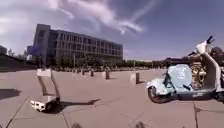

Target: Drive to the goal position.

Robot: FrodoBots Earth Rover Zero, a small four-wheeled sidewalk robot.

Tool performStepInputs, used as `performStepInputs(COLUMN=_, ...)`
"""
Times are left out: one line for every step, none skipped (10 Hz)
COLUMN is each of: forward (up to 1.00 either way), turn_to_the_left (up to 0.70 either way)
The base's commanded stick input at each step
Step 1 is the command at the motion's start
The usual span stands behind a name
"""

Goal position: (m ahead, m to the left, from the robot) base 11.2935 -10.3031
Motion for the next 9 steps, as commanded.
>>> performStepInputs(forward=0.7, turn_to_the_left=-0.03)
performStepInputs(forward=0.7, turn_to_the_left=-0.08)
performStepInputs(forward=0.7, turn_to_the_left=-0.08)
performStepInputs(forward=0.7, turn_to_the_left=0.06)
performStepInputs(forward=0.7, turn_to_the_left=0.06)
performStepInputs(forward=0.7, turn_to_the_left=-0.03)
performStepInputs(forward=0.7, turn_to_the_left=-0.08)
performStepInputs(forward=0.7, turn_to_the_left=-0.03)
performStepInputs(forward=0.7, turn_to_the_left=0.06)
